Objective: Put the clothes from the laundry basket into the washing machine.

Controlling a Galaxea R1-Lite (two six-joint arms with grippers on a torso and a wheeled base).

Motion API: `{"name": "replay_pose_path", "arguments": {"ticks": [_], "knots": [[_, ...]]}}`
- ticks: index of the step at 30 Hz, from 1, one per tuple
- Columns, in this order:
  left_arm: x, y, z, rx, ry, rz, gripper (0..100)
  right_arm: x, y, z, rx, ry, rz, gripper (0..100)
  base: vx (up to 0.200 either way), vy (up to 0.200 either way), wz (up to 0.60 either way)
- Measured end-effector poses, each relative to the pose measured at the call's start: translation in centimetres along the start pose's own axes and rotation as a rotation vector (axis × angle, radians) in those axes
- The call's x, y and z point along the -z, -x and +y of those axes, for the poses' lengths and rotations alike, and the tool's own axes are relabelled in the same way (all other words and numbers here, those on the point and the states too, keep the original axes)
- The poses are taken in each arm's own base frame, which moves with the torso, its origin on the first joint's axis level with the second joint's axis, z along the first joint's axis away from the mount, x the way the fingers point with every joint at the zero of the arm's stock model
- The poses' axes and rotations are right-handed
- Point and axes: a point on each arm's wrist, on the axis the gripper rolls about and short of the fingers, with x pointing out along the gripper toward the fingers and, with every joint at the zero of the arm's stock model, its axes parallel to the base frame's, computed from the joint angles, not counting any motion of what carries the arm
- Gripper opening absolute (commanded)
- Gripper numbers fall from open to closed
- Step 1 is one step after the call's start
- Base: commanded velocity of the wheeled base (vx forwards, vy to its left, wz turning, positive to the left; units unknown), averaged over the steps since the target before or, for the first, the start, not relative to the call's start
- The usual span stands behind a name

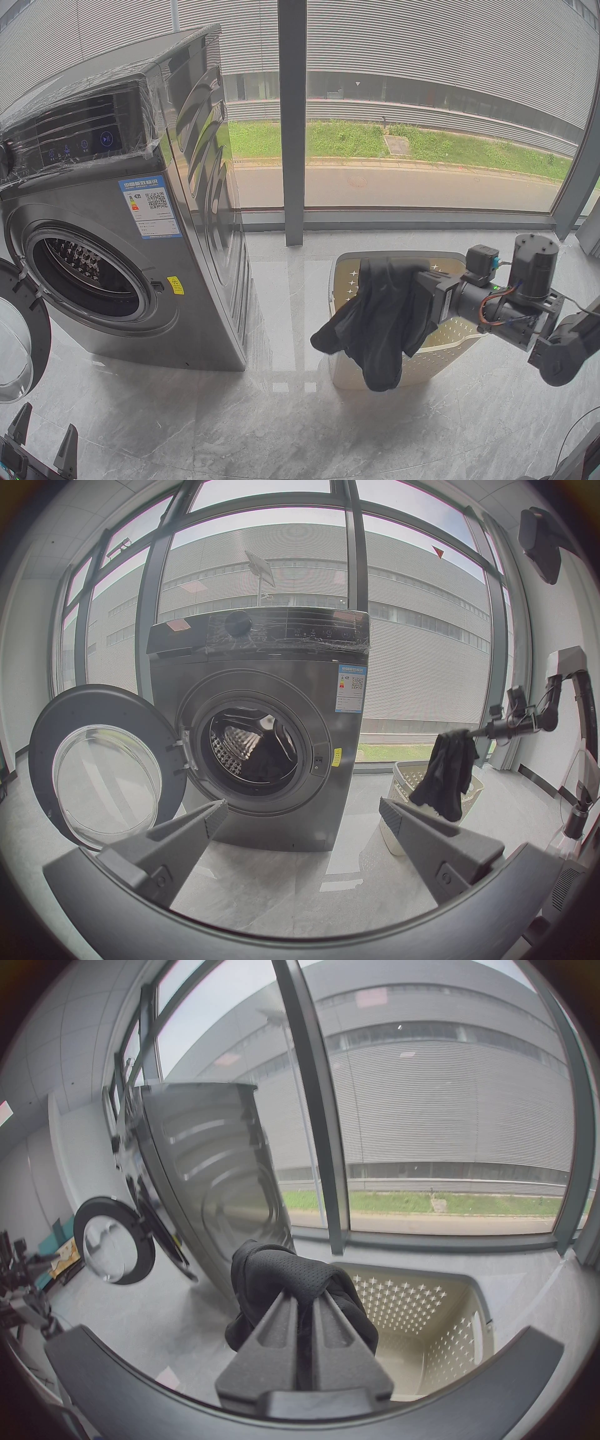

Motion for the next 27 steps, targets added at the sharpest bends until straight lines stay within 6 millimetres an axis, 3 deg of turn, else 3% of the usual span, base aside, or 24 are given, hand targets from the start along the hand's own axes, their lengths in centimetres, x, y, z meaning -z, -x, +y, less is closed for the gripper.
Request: {"name": "replay_pose_path", "arguments": {"ticks": [5,11,15,21,27], "knots": [[0.0,0.0,0.0,0.000,0.000,0.000,100,-2.9,3.1,0.4,0.055,-0.020,-0.121,0,0.000,0.000,0.00],[0.0,0.0,0.0,0.001,-0.002,0.000,100,-4.2,5.8,-1.0,0.168,-0.029,-0.177,0,0.000,0.000,0.00],[0.0,0.0,0.0,0.005,-0.004,0.000,100,-4.8,6.7,-1.8,0.219,-0.022,-0.178,0,0.000,0.000,0.00],[0.0,0.0,0.0,0.005,-0.004,0.000,100,-5.1,7.3,-1.8,0.222,-0.020,-0.196,0,-0.200,0.000,0.00],[0.0,0.0,0.0,0.005,0.000,0.000,100,-4.8,7.6,-1.6,0.217,-0.020,-0.187,0,0.000,0.000,0.00]]}}
